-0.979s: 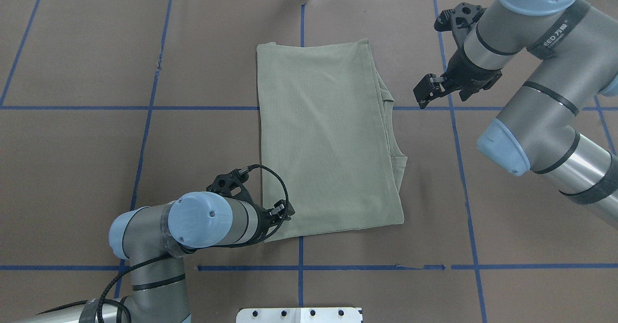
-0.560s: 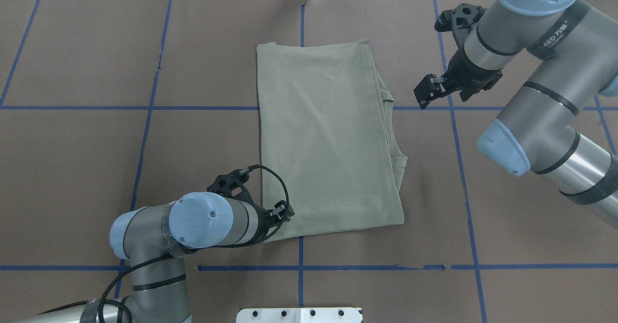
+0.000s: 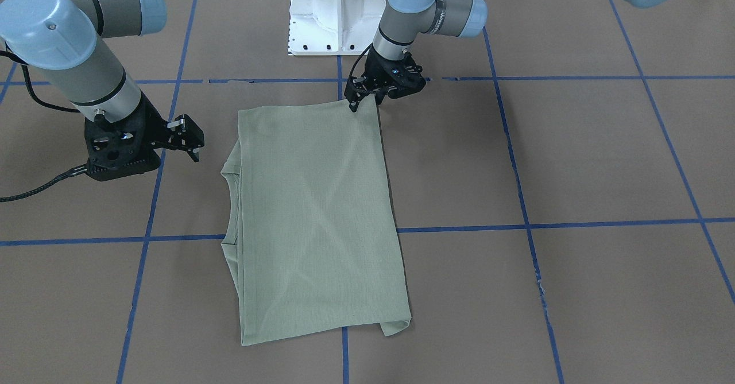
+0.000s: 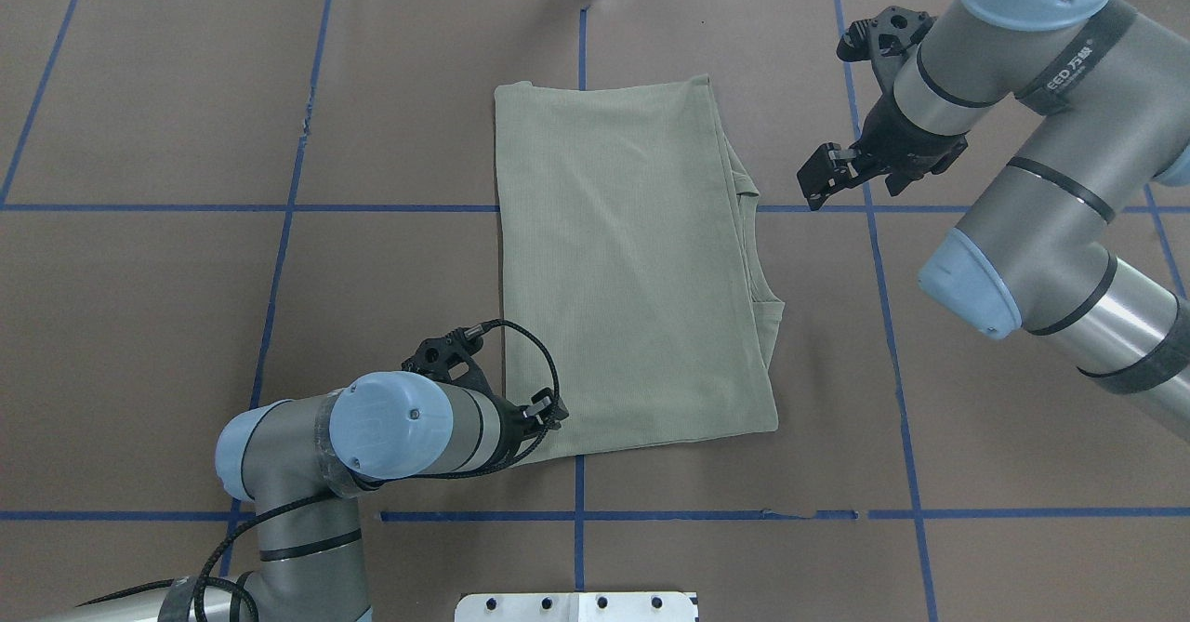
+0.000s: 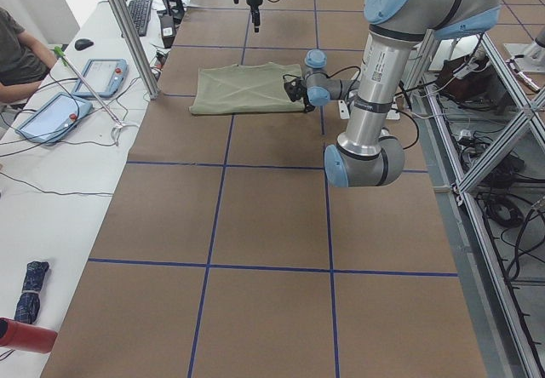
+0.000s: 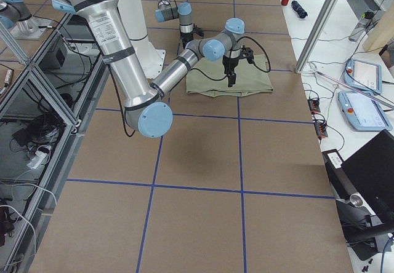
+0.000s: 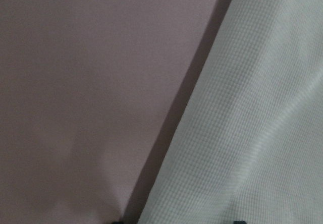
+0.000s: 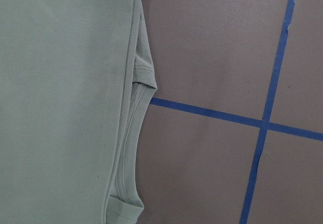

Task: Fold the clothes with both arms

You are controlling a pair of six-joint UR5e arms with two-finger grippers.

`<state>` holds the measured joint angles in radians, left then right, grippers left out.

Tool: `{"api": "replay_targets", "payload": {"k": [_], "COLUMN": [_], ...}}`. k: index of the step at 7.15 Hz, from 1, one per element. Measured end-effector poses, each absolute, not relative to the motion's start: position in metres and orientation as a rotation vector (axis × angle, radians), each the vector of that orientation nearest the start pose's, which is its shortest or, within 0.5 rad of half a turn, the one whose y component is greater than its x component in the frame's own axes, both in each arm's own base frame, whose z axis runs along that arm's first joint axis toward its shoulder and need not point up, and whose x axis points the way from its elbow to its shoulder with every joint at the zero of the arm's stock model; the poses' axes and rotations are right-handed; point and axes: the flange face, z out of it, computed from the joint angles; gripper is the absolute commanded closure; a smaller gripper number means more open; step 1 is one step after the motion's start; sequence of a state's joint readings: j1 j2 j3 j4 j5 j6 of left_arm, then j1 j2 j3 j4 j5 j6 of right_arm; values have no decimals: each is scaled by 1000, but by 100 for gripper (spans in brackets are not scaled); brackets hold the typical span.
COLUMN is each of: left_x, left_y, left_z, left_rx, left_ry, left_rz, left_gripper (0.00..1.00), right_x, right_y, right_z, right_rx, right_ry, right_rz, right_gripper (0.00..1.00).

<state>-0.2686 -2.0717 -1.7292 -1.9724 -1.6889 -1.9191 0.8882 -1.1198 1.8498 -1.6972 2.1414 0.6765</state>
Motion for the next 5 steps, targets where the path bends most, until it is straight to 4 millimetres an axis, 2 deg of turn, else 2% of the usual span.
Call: {"api": "replay_targets", "payload": {"k": [1,3,4,5], "left_x": [594,593,592,591], "left_y": [-289,-289,-289,-289], "left_z": [256,255,255,255], "left_rx": [-151,-151,-150,-149], "left_ry": [1066,1068,1069,1070], "left_rz": [-494,-494,-494,-495], "left_gripper": [51,95,100,100], "right_x": [-321,-321,-321,-321], "right_y": [-521,-521,-521,-521], "right_z": [296,296,296,295], "right_rx": [109,109,109,108], "right_ry": [-799,-799,-799,-800], "right_rz": [-178,-178,-177,-174], "right_gripper": [0,0,0,0]}}
